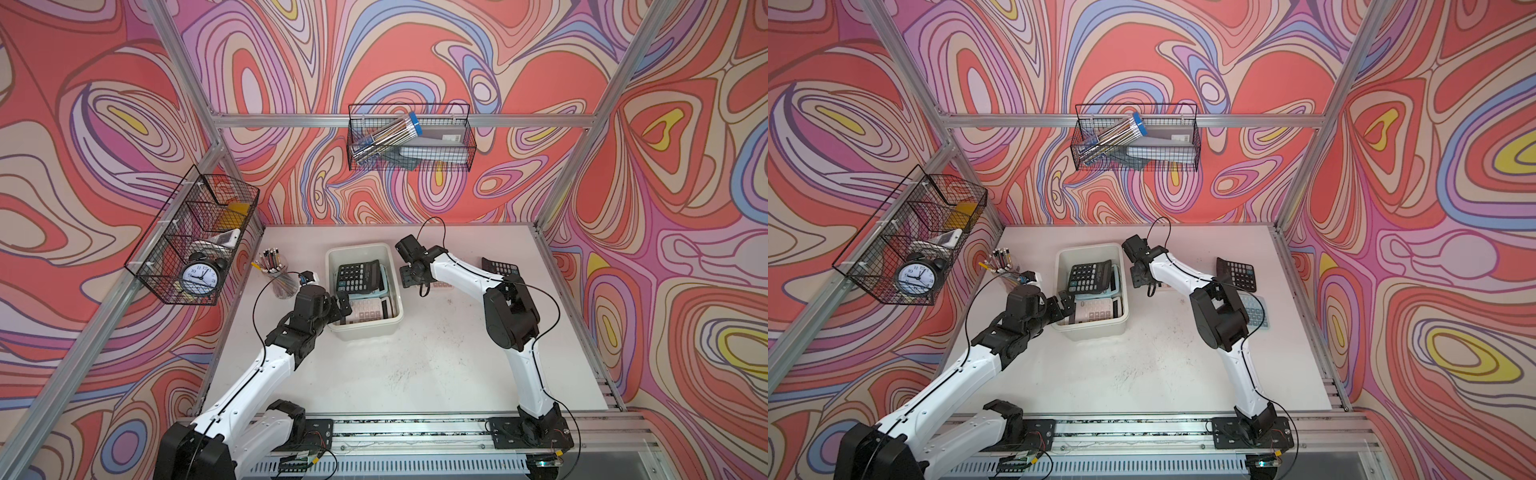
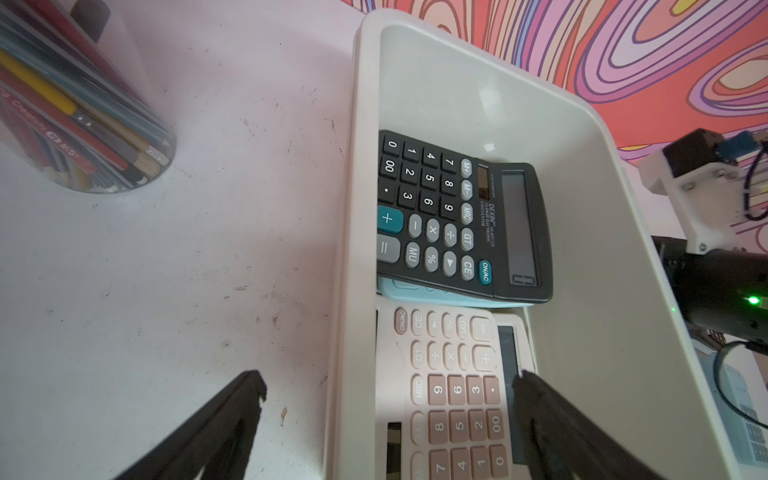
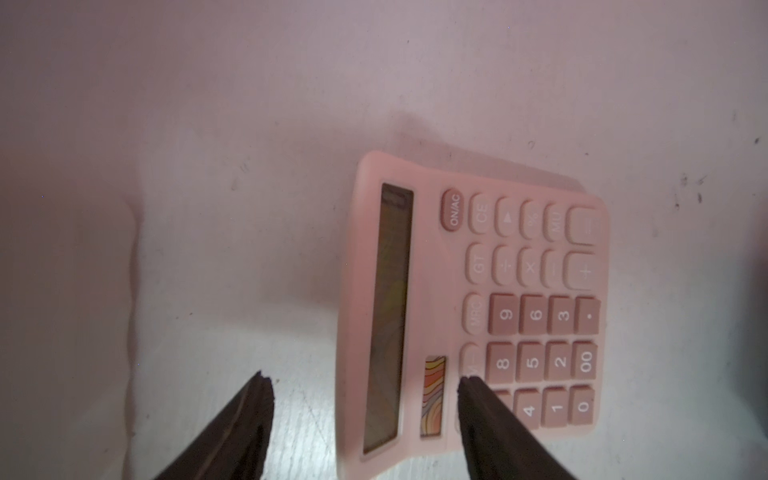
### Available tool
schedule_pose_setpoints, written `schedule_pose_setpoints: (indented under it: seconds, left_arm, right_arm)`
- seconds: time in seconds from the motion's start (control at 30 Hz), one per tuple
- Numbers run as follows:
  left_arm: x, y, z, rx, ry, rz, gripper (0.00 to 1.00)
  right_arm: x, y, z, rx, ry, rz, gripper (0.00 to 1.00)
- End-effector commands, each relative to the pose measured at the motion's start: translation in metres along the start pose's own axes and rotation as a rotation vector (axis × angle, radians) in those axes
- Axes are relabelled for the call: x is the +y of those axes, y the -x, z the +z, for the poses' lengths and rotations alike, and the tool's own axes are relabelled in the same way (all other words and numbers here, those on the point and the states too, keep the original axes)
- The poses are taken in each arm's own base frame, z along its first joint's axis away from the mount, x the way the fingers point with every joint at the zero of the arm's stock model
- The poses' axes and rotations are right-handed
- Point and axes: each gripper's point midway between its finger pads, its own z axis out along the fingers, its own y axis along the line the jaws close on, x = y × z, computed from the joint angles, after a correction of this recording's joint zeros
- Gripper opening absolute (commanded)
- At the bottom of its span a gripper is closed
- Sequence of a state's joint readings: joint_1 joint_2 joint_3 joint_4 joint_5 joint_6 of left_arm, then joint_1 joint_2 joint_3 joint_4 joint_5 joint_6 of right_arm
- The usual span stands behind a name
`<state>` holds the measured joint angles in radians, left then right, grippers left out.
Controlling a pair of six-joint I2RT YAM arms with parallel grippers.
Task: Put the calculator in the storage box
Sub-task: Pick up the calculator at the center of the board.
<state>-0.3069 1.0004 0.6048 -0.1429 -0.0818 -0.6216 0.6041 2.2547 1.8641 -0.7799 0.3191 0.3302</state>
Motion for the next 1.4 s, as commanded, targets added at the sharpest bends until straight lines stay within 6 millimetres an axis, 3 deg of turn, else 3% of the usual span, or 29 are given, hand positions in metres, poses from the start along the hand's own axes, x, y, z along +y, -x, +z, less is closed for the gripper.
schedule_pose_setpoints:
  seconds: [0.0, 0.33, 0.83, 0.93, 1.3, 1.37]
  left_arm:
    - [0.007, -0.004, 0.000, 0.010, 0.023, 0.004, 0.99]
    - [0.007, -0.004, 0.001, 0.013, 0.024, 0.004, 0.99]
    - [0.009, -0.006, 0.004, 0.020, 0.035, 0.005, 0.99]
    - [0.009, -0.007, 0.005, 0.026, 0.039, 0.004, 0.99]
    - [0.008, -0.006, 0.004, 0.024, 0.034, 0.002, 0.99]
    - [0.008, -0.006, 0.003, 0.022, 0.033, 0.001, 0.99]
  right_arm:
    - [-0.016, -0.004, 0.009, 0.012, -0.141, -0.051, 0.68]
    - [-0.045, -0.007, 0.011, -0.012, -0.314, -0.065, 0.58]
    - [-0.042, -0.011, 0.029, -0.004, -0.331, -0.091, 0.51]
    - [-0.044, -0.012, 0.029, -0.002, -0.342, -0.087, 0.44]
    - [-0.048, -0.010, 0.013, -0.029, -0.328, -0.056, 0.03]
    - [-0.049, -0.009, 0.007, -0.035, -0.320, -0.044, 0.00]
